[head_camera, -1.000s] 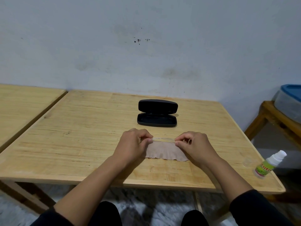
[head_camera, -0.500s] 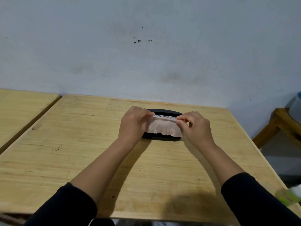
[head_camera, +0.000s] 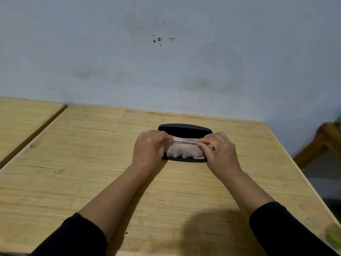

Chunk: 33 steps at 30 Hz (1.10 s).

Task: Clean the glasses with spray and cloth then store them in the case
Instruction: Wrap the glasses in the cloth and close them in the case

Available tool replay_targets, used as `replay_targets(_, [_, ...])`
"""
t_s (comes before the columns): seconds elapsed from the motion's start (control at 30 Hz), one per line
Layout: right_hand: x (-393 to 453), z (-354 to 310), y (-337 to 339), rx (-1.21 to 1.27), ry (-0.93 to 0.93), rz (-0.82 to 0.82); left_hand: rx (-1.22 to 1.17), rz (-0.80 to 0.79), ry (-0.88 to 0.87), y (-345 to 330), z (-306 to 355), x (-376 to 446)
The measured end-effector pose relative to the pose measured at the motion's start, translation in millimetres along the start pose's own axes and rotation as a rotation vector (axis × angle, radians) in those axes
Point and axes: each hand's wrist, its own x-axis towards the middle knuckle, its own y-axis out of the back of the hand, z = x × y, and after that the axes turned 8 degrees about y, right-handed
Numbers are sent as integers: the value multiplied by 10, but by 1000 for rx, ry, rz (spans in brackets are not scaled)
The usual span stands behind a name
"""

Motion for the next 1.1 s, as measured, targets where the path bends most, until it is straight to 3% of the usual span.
replay_targets(0.57, [67,15,-57,-11,-179,-172,-6,-131,124,-69,-56,30])
replay_targets(0.83, [22,18,-85,-28,-174,-148,-65,-151,158,-52,-37,-16])
replay_targets(1.0, [-58,3,66,84,-251,48,-111,-78,259,71,-14,-130])
replay_targets(1.1, [-63,64,142,154,-390,168,-169,-176,402,147,-54,-199])
